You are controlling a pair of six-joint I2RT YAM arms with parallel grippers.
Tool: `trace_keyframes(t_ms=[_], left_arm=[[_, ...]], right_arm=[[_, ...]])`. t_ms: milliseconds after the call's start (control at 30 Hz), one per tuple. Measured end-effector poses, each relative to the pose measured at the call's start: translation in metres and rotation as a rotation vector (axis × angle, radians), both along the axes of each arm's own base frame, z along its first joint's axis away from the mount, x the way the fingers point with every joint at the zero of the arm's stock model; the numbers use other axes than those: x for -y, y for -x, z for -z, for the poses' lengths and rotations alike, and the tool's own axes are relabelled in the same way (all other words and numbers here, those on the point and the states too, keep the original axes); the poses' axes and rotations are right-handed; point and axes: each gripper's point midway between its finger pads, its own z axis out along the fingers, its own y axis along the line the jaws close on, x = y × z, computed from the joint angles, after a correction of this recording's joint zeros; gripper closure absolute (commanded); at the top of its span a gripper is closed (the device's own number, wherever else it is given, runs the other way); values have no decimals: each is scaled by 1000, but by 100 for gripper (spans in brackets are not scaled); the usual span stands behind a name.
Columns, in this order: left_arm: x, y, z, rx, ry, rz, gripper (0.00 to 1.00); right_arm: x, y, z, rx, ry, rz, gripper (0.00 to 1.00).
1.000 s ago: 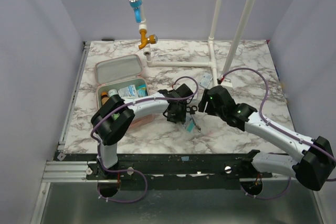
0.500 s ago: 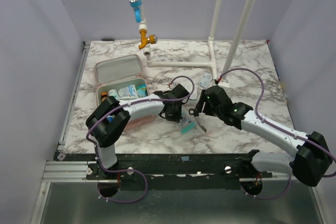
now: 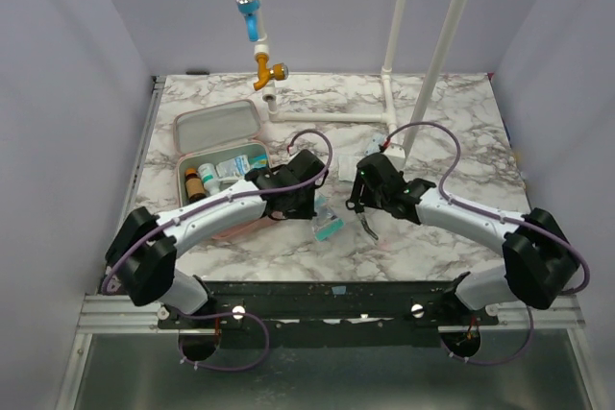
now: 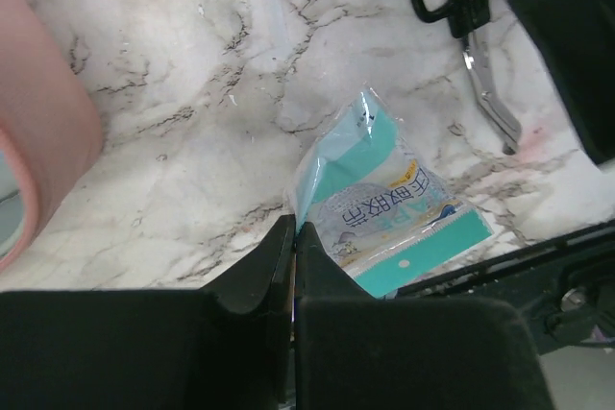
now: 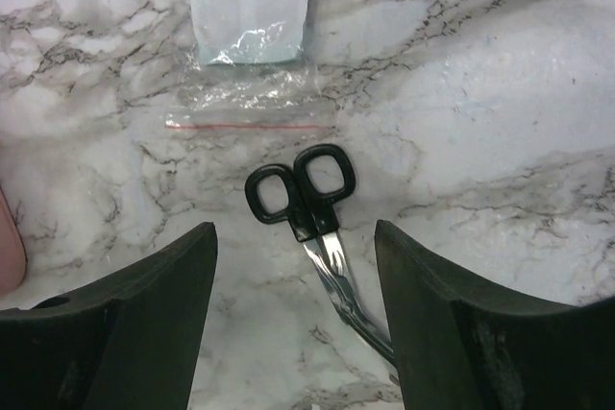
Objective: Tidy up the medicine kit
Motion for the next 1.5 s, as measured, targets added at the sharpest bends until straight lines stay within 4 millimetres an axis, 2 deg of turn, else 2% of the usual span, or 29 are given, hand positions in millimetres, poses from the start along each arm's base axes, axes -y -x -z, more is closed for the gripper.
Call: trace_keyframes(t_ms=[133, 333, 500, 633, 767, 967, 1133, 1333, 1500], left_arm=[[-8, 2, -33, 54, 32, -3, 100], [-28, 3, -66, 111, 27, -25, 100], [-73, -9, -91, 161, 24, -130, 100], [-110, -20, -97, 198, 22, -228, 100], [-147, -25, -85, 193, -10, -327, 100], [-180, -24, -49, 118, -64, -422, 100], [-205, -24, -23, 72, -73, -518, 100], [-228, -28, 1, 28, -53, -626, 100], [-231, -24, 23, -34, -63, -640, 88]], right_arm=[[-9, -18, 4, 3, 3, 25, 30], [-14, -45, 9, 18, -29, 79, 31], [-5, -57, 25, -1, -23, 126, 31], [-1, -67, 30, 3, -36, 155, 31], [1, -76, 36, 3, -58, 174, 33], [1, -87, 51, -9, -89, 193, 34], [-8, -95, 51, 6, -128, 184, 38], [-18, -101, 51, 13, -171, 172, 55], [-27, -100, 55, 1, -211, 157, 76]])
